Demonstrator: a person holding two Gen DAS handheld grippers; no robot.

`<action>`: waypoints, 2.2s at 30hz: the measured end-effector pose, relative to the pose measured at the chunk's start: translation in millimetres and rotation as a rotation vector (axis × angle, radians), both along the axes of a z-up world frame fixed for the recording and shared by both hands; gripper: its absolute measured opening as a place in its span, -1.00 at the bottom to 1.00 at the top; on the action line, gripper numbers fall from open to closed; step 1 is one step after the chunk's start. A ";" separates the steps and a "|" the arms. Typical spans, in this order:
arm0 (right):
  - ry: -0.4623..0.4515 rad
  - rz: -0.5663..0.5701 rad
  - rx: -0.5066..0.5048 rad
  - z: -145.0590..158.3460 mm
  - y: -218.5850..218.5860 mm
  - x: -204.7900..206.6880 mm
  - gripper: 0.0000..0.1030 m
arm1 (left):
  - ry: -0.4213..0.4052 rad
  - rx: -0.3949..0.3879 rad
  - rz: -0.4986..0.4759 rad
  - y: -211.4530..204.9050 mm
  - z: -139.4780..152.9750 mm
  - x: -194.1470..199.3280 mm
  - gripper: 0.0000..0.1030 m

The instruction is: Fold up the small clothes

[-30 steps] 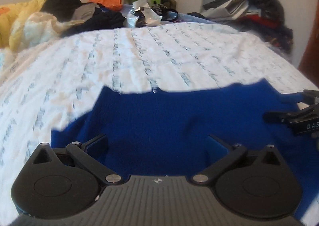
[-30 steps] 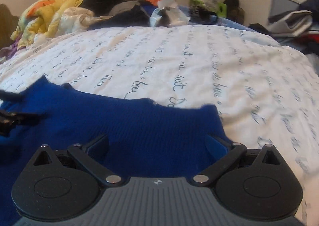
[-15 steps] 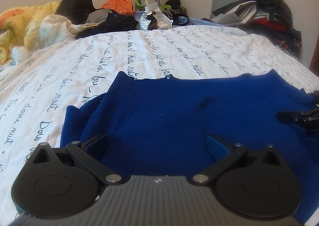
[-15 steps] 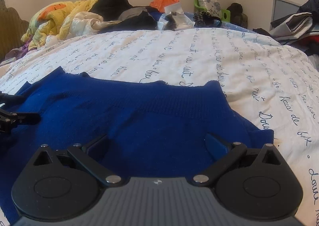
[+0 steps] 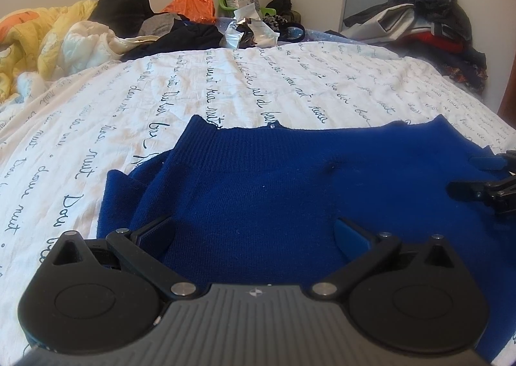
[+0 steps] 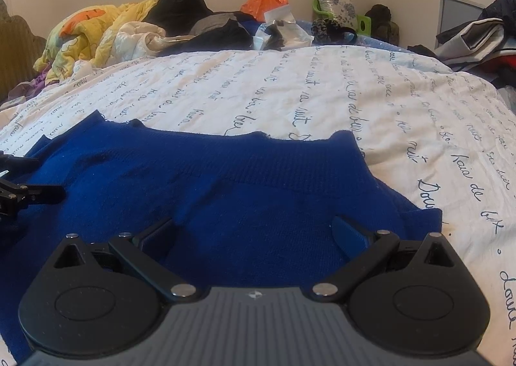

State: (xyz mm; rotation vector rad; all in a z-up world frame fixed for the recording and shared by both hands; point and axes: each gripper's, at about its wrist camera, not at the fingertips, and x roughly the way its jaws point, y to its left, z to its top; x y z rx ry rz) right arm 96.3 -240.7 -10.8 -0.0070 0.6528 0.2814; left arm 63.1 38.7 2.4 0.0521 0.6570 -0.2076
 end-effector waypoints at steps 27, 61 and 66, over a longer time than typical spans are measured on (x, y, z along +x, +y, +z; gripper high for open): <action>-0.001 -0.014 -0.009 1.6 1.9 -2.7 1.00 | 0.061 -0.744 0.516 127.1 16.8 -164.5 1.00; -0.007 -0.032 0.010 3.9 1.7 -6.3 1.00 | 0.109 -0.765 0.723 94.8 9.2 -137.3 -0.41; 0.006 -0.039 -0.003 7.5 3.8 -4.4 1.00 | 0.062 -0.472 0.664 70.4 26.0 -128.3 -0.73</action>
